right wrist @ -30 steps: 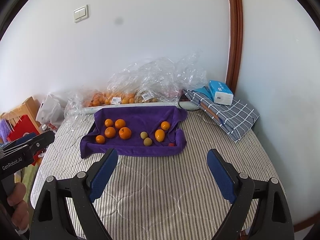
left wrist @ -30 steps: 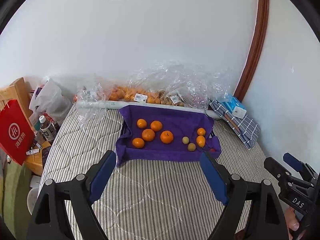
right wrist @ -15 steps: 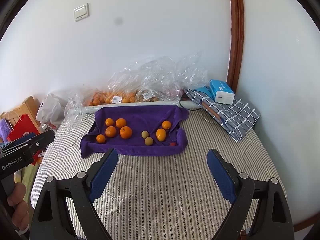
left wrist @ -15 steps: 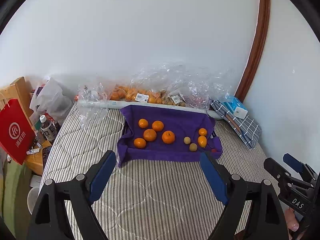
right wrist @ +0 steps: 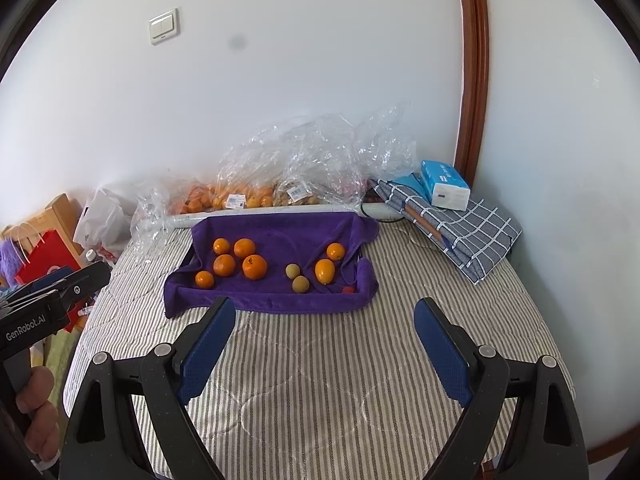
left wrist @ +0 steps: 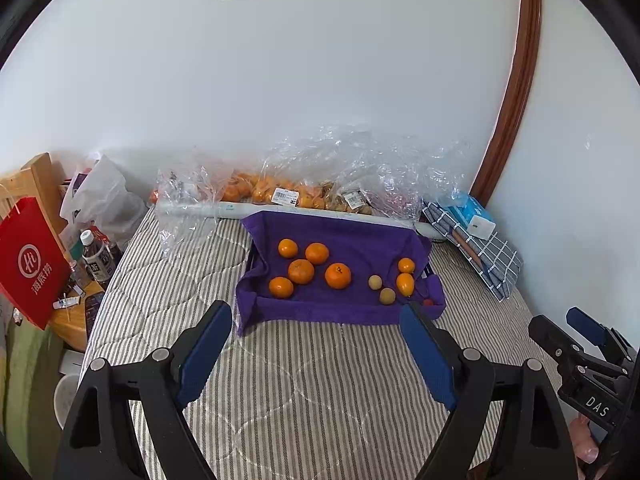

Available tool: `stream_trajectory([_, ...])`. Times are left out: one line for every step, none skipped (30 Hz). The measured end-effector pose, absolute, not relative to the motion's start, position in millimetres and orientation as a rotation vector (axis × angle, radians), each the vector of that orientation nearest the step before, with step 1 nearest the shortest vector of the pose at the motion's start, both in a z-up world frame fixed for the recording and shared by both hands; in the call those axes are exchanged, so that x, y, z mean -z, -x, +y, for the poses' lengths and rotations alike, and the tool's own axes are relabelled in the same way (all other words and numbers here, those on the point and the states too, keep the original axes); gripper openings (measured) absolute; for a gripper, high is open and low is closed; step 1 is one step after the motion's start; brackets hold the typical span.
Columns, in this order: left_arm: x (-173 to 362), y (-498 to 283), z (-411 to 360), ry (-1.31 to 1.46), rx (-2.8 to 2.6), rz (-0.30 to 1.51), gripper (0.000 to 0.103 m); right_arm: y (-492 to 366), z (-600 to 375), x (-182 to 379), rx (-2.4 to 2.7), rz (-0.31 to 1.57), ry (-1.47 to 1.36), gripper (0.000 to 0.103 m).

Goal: Organize fruits

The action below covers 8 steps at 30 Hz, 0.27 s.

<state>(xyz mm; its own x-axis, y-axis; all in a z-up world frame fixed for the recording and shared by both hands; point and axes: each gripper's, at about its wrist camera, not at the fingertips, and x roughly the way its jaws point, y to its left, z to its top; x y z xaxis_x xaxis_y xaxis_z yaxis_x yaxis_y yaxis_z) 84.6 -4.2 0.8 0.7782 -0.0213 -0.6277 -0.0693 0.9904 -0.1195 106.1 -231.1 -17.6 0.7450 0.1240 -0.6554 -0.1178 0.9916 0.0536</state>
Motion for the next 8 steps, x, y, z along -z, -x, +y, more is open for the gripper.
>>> stream_trajectory([-0.8,-84.6,-4.3,0.139,-0.025,0.681,0.085,-105.9,-230.3,17.4,-0.132,0.718,-0.009,0.090])
stream_trajectory([-0.8,-84.6,-4.6,0.141,-0.023,0.682,0.085,-105.9,-230.3,17.0,-0.131,0.718,-0.008,0.090])
stream_trajectory([-1.0,-84.3,-4.4,0.142,-0.025,0.682,0.085,-105.9,-230.1,17.0,-0.132,0.718,-0.009,0.090])
stream_trajectory([-1.1,-84.2,-4.6,0.143,-0.025,0.681,0.085,-106.0,-230.2,17.0,-0.133,0.718,-0.010,0.090])
stream_trajectory([-1.3,-84.4,-4.4,0.142,-0.026,0.681,0.085,-106.0,-230.1,17.1,-0.133,0.718,-0.009,0.090])
stream_trajectory([-1.3,-84.4,-4.3,0.142,-0.026,0.680,0.085,-106.0,-230.0,16.4,-0.132,0.718,-0.009,0.090])
stream_trajectory([-1.3,-84.3,-4.6,0.142,-0.026,0.679,0.086,-106.0,-229.9,16.4,-0.132,0.718,-0.008,0.090])
stream_trajectory([-1.1,-84.6,-5.2,0.140,-0.023,0.681,0.087,-106.0,-229.7,16.0,-0.132,0.718,-0.008,0.090])
